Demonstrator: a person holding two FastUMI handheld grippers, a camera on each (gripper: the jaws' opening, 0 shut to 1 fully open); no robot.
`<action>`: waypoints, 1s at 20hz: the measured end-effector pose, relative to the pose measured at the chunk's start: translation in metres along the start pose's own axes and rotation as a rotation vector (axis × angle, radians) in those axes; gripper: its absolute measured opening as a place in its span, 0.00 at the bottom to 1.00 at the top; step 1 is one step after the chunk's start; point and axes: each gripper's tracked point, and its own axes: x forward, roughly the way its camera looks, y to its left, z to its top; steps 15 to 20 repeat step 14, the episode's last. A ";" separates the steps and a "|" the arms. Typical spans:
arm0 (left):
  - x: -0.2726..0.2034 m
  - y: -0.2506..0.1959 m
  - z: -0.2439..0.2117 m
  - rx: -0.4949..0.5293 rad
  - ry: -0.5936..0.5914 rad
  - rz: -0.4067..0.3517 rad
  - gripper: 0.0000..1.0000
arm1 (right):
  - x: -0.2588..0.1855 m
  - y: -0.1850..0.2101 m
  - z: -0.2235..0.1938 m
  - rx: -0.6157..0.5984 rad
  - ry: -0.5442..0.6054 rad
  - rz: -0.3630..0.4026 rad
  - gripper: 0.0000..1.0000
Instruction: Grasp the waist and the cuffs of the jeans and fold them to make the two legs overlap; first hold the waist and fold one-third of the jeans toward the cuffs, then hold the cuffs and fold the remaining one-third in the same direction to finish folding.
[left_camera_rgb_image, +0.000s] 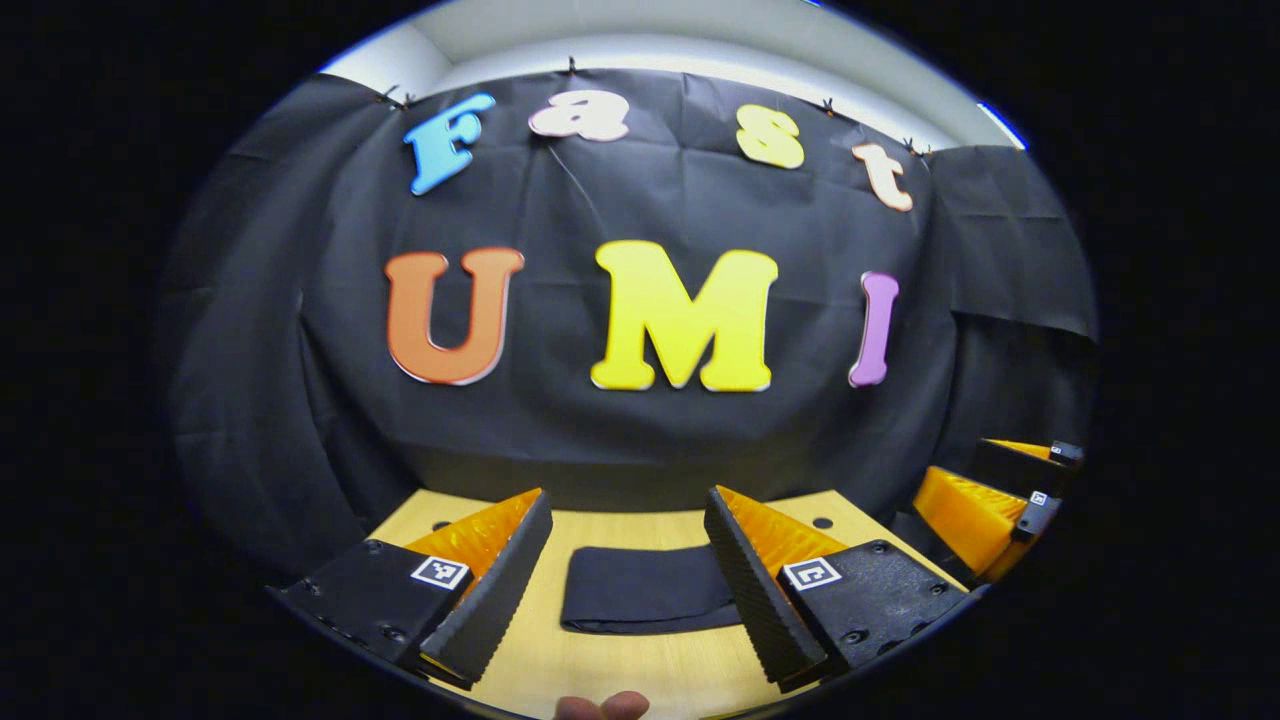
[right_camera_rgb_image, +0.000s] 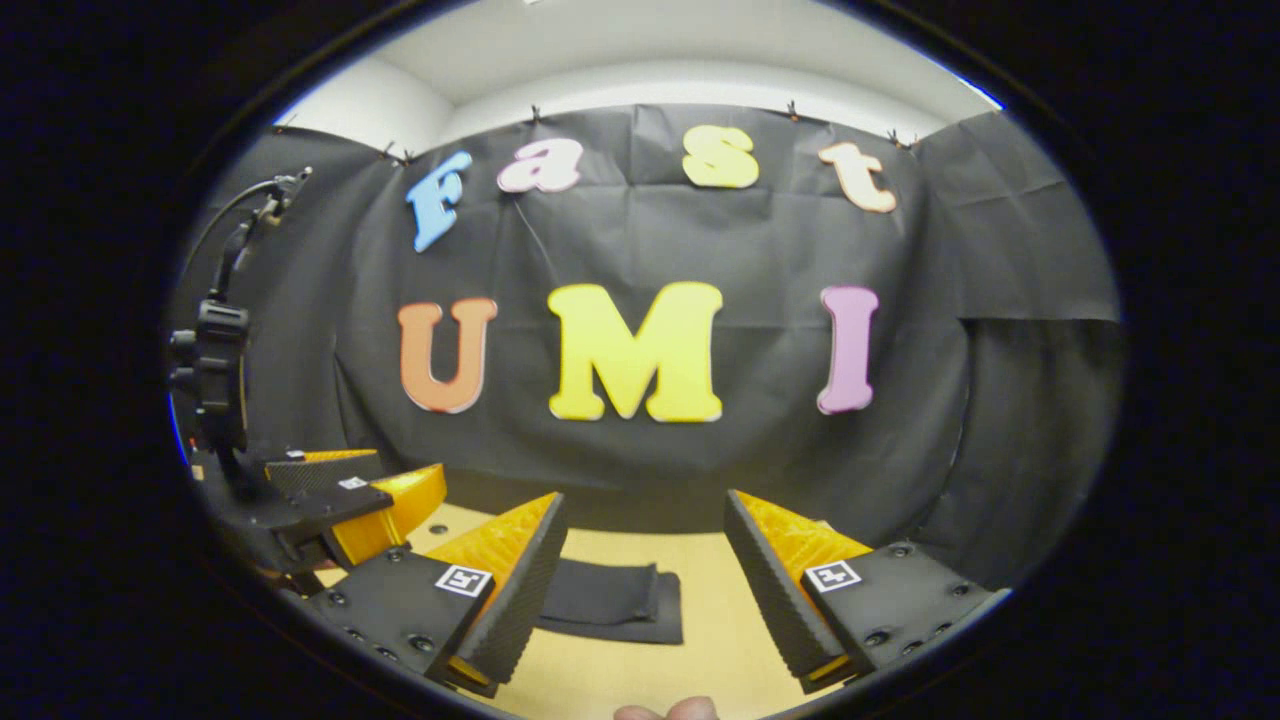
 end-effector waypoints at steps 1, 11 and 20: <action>-0.009 0.005 0.007 0.009 -0.030 0.009 1.00 | -0.002 0.005 0.001 0.006 -0.020 0.007 0.98; -0.058 0.030 -0.003 -0.003 -0.059 0.043 0.98 | -0.036 0.011 -0.008 -0.018 -0.050 -0.042 0.96; -0.055 0.028 -0.007 0.001 -0.050 0.041 0.98 | -0.037 0.011 -0.008 -0.011 -0.046 -0.047 0.92</action>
